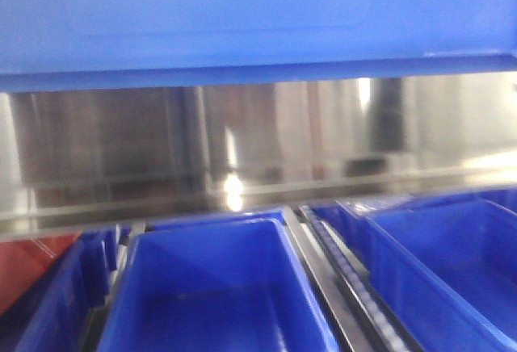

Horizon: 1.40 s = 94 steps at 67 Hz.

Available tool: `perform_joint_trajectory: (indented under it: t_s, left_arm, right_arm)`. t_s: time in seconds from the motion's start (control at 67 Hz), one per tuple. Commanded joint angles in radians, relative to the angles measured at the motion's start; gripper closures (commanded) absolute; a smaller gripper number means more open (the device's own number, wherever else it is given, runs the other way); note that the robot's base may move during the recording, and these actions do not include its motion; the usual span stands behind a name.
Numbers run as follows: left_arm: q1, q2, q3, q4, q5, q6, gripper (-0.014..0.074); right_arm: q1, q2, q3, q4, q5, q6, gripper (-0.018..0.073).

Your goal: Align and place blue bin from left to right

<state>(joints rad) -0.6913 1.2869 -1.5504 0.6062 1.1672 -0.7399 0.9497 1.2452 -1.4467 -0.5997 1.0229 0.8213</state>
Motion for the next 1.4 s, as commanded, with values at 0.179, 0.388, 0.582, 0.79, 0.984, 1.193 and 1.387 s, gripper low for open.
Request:
perform_joint_trajectory:
  t_s: [0.179, 0.388, 0.582, 0.79, 0.984, 1.193, 1.387]
  left_arm:
    - [-0.014, -0.011, -0.011, -0.014, -0.112, 0.001, 0.0707]
    - [-0.014, -0.011, -0.011, -0.014, -0.112, 0.001, 0.0707]
    - [-0.014, -0.011, -0.011, -0.014, -0.112, 0.001, 0.0707]
    - [-0.014, -0.011, -0.011, -0.014, -0.112, 0.001, 0.0707]
    - [-0.014, -0.011, -0.011, -0.014, -0.112, 0.001, 0.0707]
    - [-0.014, -0.011, -0.011, -0.014, -0.112, 0.001, 0.0707]
    - [-0.014, -0.011, -0.011, -0.014, -0.118, 0.001, 0.0707]
  right_arm:
    - [0.012, -0.011, -0.015, -0.006, -0.168, -0.011, 0.0638]
    - [0.012, -0.011, -0.015, -0.006, -0.168, -0.011, 0.0638]
    - [0.012, -0.011, -0.015, -0.006, -0.168, -0.011, 0.0638]
    - [0.012, -0.011, -0.015, -0.006, -0.168, -0.011, 0.0638]
    - [0.012, -0.011, -0.015, -0.006, -0.168, -0.011, 0.0638]
    - [0.012, -0.011, -0.015, -0.006, -0.168, -0.011, 0.0638]
    - [0.012, -0.011, -0.015, -0.006, -0.168, -0.011, 0.0638]
